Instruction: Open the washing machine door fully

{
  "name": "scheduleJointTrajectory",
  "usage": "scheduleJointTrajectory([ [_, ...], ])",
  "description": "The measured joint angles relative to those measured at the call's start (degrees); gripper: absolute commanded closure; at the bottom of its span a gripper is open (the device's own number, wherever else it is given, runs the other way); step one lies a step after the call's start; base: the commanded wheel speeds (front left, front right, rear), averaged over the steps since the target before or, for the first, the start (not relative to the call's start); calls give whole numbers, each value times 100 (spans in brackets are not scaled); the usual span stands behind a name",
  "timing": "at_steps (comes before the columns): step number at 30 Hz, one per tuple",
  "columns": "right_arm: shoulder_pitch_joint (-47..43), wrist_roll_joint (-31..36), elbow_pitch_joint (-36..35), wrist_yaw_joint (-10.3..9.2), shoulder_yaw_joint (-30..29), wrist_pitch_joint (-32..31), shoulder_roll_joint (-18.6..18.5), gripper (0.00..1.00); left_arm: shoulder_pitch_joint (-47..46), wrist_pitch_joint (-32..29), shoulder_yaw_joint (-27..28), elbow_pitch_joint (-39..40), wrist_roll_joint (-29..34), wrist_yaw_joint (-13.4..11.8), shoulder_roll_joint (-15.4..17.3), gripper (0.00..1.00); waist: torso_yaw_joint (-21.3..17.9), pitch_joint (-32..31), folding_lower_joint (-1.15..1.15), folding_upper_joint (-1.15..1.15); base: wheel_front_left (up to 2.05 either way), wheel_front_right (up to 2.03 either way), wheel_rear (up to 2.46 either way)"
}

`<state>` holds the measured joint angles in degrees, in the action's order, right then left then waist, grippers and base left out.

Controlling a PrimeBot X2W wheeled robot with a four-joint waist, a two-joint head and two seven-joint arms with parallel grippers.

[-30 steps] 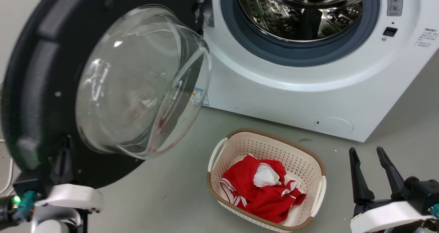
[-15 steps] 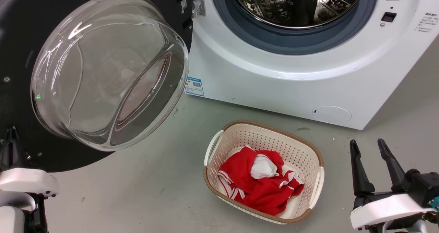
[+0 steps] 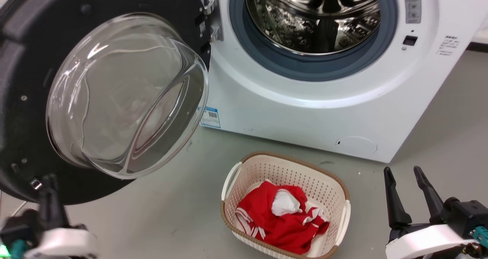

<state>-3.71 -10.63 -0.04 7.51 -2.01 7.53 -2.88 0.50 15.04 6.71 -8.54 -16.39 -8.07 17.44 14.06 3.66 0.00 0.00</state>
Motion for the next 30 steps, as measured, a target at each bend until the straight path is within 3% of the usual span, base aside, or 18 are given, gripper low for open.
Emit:
scheduleJointTrajectory([
  [5, -69, 3, -19, 0, 56, -9, -1, 0, 473, 3, -279, 714, 335, -19, -361, 100, -56, -206, 0, 0, 0, 0, 0],
  [7, -109, 9, -34, 0, 74, -25, 0, 0, 586, 3, -427, 937, 439, -15, -522, 59, -102, -266, 0, 0, 0, 0, 0],
  [9, -120, 10, -38, 0, 78, -29, -1, 0, 651, 3, -548, 1089, 522, 14, -649, 27, -155, -317, 0, 0, 0, 0, 0],
  [10, -126, 11, -43, 0, 89, -34, -2, 0, 663, 3, -600, 1133, 522, 42, -704, 3, -183, -341, 0, 0, 0, 0, 0],
  [24, -159, 255, -243, 0, 80, -146, 0, 0, 431, 3, -1238, 1088, 756, 463, -1085, 0, -964, -473, 0, 0, 0, 0, 0],
  [30, -211, 327, -348, 0, 38, -203, -1, 0, 143, 3, -1171, 751, 753, 560, -1102, 0, -1265, -454, 0, 0, 0, 0, 0],
])
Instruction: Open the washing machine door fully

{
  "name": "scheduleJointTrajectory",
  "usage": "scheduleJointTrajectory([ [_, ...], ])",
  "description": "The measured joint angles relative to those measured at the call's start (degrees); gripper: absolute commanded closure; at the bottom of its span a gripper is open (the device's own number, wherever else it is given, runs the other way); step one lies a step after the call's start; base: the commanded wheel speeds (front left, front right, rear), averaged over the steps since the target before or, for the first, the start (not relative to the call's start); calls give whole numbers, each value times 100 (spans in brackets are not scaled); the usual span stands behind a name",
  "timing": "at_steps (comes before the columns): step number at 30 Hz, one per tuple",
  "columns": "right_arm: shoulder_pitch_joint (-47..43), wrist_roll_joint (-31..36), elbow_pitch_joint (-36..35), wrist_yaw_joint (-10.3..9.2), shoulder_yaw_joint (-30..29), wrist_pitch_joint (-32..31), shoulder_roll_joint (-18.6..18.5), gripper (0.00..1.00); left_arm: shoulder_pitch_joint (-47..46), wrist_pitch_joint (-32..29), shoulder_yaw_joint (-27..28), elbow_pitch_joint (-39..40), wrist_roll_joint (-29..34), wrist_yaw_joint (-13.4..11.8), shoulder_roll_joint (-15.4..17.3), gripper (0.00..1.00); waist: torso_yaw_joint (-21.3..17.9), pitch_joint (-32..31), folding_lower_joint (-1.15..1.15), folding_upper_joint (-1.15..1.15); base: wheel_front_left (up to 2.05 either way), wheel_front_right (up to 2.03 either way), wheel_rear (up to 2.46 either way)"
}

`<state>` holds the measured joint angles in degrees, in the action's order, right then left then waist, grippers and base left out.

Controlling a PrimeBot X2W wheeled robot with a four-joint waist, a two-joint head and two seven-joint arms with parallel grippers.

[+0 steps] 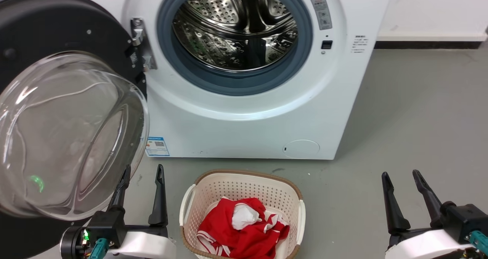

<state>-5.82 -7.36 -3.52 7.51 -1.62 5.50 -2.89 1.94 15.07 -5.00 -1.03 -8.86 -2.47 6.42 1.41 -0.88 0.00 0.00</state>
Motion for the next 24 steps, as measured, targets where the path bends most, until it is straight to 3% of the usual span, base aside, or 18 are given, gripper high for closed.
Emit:
scheduleJointTrajectory([
  [9, -23, 37, -30, 0, 31, -32, 0, 0, -85, 0, 181, -220, 122, 73, -53, 0, -242, 29, 0, 0, 0, 0, 0],
  [23, -14, -24, 15, 0, 66, 9, 0, 0, -85, 0, 403, -325, 258, 216, -114, 0, -170, 36, 0, 0, 0, 0, 0],
  [24, -18, -25, 24, 0, 70, 9, 1, 100, -80, 0, 413, -336, 258, 232, -118, 100, -172, 34, 0, 0, 0, 0, 0],
])
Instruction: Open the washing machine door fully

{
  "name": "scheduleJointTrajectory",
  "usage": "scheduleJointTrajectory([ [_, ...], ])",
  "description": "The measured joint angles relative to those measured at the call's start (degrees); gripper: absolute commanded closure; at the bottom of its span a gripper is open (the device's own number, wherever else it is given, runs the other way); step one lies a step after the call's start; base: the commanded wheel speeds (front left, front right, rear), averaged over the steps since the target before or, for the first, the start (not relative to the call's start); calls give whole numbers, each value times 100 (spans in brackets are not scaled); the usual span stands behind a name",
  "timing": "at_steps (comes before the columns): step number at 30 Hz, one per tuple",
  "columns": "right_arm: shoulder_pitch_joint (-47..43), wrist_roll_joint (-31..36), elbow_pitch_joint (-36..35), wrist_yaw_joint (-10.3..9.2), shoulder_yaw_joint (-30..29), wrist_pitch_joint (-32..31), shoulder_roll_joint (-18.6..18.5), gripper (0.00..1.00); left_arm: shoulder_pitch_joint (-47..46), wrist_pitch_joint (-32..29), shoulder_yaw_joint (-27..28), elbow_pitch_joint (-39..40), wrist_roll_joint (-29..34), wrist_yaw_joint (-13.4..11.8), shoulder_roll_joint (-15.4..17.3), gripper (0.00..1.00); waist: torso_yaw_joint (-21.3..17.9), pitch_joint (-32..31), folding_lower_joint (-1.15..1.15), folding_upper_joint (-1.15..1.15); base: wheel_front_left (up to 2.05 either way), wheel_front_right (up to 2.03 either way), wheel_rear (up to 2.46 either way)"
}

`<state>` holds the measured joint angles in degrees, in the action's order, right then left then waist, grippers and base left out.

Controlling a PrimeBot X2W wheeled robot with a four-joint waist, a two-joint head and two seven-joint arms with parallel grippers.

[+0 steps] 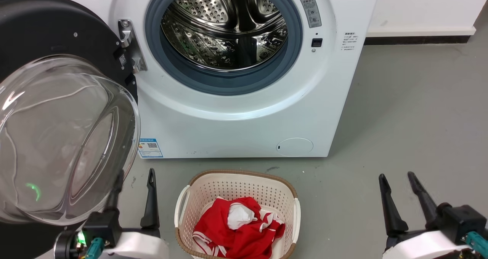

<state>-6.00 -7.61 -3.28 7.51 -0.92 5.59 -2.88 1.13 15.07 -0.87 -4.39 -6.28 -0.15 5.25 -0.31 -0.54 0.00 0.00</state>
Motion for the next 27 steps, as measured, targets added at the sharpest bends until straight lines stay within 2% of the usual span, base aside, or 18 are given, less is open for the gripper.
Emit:
scheduleJointTrajectory([
  [4, -54, -81, 175, 0, 10, -8, 1, 100, 104, -56, -12, -213, -86, 1, -42, 100, 1, 0, 0, 0, 0, 0, 0],
  [27, 178, -2642, 623, 0, 20, -212, -89, 100, -40, -647, 191, -424, -2537, 218, -80, 100, 6, 14, 0, 0, 0, 0, 0],
])
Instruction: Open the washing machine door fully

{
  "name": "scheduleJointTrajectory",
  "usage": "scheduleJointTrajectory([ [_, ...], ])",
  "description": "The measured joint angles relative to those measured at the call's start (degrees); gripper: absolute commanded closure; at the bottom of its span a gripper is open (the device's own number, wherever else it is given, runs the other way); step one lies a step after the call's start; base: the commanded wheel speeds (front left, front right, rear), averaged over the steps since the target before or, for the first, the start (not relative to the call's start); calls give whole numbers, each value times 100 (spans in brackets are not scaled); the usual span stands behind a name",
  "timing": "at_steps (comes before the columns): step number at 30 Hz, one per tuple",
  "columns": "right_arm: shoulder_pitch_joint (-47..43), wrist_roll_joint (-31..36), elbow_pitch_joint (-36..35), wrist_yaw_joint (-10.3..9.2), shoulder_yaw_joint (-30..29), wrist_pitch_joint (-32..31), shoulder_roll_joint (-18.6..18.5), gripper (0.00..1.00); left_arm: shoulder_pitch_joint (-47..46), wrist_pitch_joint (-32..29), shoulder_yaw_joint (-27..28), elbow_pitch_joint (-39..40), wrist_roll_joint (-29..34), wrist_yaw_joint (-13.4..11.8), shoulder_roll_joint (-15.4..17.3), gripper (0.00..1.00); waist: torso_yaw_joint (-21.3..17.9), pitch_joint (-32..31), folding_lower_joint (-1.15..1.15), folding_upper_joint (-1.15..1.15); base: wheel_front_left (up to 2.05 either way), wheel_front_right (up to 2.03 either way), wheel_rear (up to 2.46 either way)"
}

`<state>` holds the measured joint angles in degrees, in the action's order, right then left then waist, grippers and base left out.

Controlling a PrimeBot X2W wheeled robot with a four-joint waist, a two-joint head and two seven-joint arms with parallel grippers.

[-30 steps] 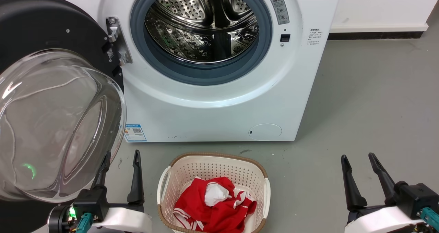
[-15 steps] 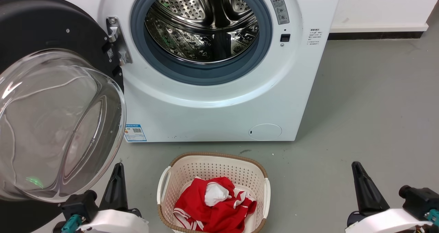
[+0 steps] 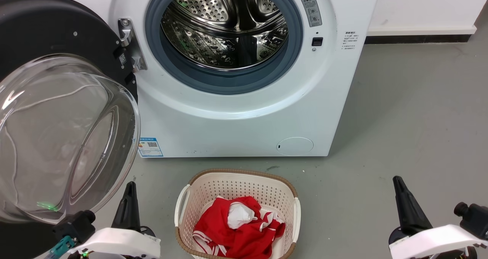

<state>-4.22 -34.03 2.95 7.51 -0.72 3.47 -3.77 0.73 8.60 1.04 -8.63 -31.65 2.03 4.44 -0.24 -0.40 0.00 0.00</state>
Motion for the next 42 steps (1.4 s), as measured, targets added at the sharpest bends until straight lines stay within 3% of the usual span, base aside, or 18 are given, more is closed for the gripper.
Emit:
scheduleJointTrajectory([
  [42, 534, -3187, 567, -1, -123, -385, -73, 100, -341, -797, 292, -282, -3171, 255, -91, 100, 10, 24, 0, 0, 0, 0, 0],
])
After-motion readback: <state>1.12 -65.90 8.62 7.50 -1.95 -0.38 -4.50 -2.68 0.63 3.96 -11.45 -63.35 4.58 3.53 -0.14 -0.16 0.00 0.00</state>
